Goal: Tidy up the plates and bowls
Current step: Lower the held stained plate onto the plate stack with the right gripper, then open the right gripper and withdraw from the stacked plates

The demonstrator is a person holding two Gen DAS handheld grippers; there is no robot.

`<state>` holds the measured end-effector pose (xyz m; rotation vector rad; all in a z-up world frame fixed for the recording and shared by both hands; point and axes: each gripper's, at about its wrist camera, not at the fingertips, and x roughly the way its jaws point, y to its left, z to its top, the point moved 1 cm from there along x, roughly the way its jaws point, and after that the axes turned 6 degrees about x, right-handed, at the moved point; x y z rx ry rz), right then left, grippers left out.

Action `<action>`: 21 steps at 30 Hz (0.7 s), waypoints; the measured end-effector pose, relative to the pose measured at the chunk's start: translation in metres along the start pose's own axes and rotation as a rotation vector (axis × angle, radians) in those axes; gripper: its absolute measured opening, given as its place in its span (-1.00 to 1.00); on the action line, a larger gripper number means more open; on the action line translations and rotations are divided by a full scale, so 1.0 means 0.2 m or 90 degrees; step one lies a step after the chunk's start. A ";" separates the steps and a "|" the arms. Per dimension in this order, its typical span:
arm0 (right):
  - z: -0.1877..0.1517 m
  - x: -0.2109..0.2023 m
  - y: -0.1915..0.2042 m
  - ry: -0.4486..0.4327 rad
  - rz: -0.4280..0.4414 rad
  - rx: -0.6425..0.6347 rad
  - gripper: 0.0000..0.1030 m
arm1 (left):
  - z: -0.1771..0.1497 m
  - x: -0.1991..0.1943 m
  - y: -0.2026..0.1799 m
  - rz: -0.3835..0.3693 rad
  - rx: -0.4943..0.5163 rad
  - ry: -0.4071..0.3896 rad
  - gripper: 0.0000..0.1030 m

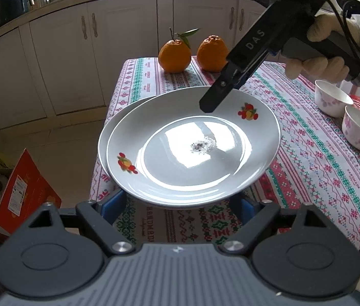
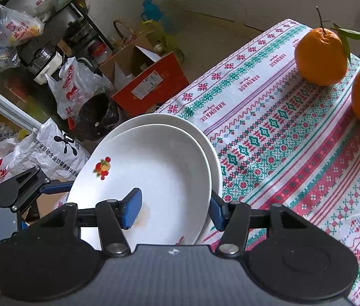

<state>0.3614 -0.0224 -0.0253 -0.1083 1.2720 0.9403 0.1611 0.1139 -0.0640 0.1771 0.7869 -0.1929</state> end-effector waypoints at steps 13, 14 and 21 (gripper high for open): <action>-0.04 -0.02 0.01 -0.011 -0.018 0.003 0.26 | 0.00 -0.01 -0.02 0.005 0.014 -0.010 0.76; -0.05 -0.02 0.02 -0.011 -0.020 0.003 0.29 | 0.00 -0.01 -0.02 0.005 0.014 -0.011 0.76; -0.07 -0.02 0.02 -0.011 -0.037 -0.004 0.35 | 0.00 0.00 -0.02 0.000 0.008 -0.014 0.81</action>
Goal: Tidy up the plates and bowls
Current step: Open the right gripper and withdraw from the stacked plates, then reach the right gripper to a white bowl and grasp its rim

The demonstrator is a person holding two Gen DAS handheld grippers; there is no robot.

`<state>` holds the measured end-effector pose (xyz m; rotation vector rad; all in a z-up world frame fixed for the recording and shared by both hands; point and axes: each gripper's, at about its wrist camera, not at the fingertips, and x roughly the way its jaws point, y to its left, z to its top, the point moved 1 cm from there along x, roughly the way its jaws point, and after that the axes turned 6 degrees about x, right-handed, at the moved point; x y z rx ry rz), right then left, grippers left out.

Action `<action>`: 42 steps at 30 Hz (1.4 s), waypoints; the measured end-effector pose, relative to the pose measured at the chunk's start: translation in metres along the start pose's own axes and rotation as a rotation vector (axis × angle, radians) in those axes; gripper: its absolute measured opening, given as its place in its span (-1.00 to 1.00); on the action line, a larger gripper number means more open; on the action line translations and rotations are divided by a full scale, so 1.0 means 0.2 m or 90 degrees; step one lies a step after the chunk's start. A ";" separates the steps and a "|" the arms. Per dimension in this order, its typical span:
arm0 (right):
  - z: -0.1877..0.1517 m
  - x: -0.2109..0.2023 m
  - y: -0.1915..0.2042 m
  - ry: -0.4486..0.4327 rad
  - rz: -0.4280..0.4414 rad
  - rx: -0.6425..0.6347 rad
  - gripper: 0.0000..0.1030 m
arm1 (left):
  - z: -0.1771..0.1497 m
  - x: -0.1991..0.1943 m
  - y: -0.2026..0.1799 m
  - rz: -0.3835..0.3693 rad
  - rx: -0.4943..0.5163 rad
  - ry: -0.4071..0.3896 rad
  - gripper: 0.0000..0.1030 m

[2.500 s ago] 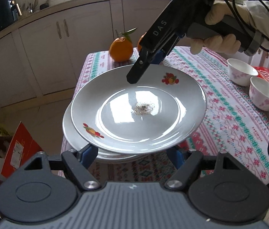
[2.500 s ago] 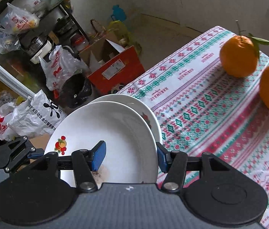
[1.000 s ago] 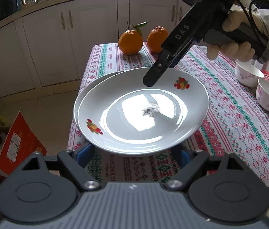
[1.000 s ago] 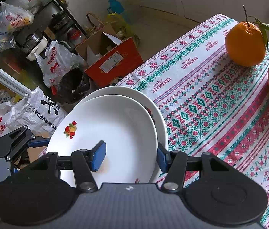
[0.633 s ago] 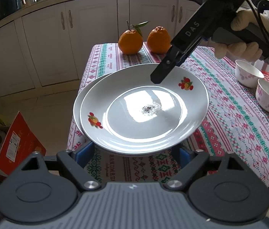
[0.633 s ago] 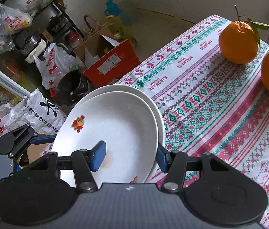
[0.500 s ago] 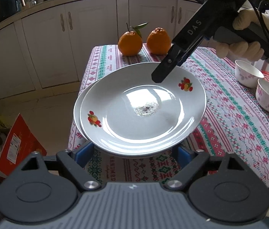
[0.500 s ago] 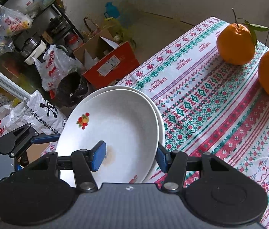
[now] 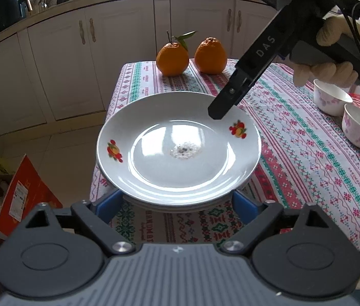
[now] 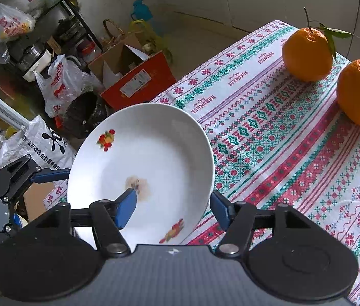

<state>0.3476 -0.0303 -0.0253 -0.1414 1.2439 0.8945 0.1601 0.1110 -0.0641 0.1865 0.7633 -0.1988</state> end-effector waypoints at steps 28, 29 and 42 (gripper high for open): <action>-0.70 -0.38 0.34 -0.256 -0.202 0.037 1.00 | 0.01 -0.15 -0.24 -0.044 0.073 -0.052 0.85; -0.74 -0.40 0.34 -0.266 -0.205 0.048 1.00 | 0.00 -0.15 -0.26 -0.048 0.076 -0.052 0.85; -1.24 -0.66 0.29 -0.343 -0.288 0.185 1.00 | 0.04 -0.17 -0.60 -0.134 0.170 -0.074 0.85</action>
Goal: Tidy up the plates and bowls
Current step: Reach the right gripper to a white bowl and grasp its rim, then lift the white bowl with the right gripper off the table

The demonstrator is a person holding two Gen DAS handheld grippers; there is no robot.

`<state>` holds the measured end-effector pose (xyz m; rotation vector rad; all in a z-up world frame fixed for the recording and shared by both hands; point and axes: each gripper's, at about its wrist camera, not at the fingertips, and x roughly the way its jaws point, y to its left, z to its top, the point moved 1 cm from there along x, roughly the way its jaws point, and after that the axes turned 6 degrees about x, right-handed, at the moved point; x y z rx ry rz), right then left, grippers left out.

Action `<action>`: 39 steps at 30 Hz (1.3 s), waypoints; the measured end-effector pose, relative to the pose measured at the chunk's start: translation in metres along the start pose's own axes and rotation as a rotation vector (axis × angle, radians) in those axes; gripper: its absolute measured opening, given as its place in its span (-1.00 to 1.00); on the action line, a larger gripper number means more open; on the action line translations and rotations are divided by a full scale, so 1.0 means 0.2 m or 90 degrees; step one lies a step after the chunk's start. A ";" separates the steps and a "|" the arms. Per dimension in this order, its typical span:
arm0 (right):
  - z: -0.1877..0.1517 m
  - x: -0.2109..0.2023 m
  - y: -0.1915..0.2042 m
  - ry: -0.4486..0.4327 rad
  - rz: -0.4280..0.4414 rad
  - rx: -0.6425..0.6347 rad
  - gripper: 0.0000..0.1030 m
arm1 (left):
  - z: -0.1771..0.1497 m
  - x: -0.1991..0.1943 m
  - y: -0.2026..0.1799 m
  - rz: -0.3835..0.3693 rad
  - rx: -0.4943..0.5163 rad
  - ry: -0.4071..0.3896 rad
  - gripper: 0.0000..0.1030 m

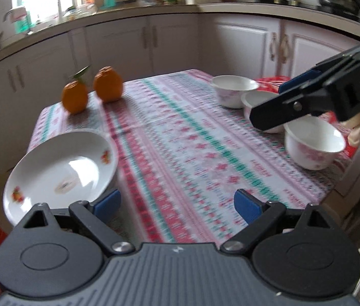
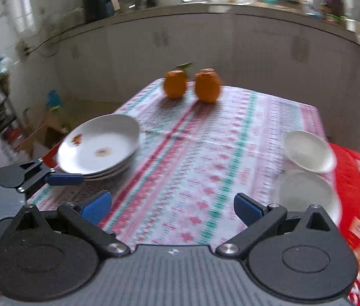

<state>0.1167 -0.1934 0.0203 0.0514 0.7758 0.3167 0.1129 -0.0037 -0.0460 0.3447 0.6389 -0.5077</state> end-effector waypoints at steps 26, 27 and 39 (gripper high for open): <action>-0.33 -0.15 -0.58 0.031 -0.169 0.096 1.00 | 0.19 0.38 -0.64 -0.195 0.189 -0.006 0.85; -0.33 -0.14 -0.59 0.033 -0.157 0.100 0.99 | 0.20 0.39 -0.66 -0.201 0.192 -0.006 0.85; -0.32 -0.06 -0.70 0.056 -0.067 0.149 0.60 | 0.24 0.45 -0.73 -0.219 0.195 -0.021 0.80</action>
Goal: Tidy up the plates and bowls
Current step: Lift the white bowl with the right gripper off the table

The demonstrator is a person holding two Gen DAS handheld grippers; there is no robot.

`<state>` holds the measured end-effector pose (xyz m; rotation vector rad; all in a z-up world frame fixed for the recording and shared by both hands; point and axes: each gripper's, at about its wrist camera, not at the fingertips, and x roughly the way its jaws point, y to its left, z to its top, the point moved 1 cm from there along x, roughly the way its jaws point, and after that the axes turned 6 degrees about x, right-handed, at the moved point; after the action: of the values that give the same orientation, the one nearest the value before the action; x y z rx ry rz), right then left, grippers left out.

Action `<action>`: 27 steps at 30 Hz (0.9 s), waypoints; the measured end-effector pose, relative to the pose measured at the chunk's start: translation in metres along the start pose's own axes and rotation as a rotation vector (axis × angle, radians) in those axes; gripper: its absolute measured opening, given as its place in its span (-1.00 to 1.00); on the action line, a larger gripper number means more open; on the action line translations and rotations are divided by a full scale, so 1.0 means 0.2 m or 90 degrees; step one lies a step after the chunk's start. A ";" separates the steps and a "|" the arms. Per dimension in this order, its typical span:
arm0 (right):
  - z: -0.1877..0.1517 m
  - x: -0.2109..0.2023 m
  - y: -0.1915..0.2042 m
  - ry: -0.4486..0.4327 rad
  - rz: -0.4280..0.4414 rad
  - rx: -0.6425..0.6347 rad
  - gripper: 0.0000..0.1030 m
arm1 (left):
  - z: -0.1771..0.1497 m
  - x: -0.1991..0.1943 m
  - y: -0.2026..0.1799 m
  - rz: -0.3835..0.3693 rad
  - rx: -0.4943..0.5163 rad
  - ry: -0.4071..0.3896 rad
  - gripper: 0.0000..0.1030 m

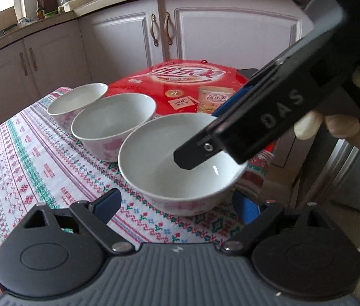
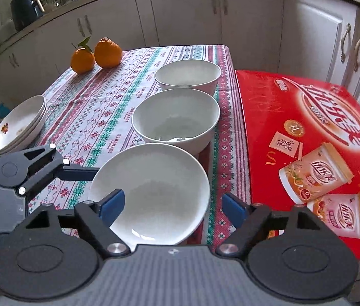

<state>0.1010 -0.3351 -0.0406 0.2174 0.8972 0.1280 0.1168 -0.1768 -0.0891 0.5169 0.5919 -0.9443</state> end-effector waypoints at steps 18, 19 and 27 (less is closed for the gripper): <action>0.06 0.07 -0.09 0.035 0.055 0.062 0.16 | 0.03 -0.03 -0.01 -0.015 -0.002 -0.014 0.63; 0.06 0.07 -0.09 0.036 0.056 0.064 0.15 | 0.02 -0.03 -0.01 -0.015 -0.002 -0.014 0.63; 0.06 0.06 -0.09 0.038 0.063 0.070 0.15 | 0.02 -0.03 0.00 -0.018 -0.005 -0.015 0.62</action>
<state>0.1185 -0.3512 -0.0476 0.3625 0.9549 0.1776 0.1141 -0.1762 -0.0821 0.4912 0.5818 -0.9732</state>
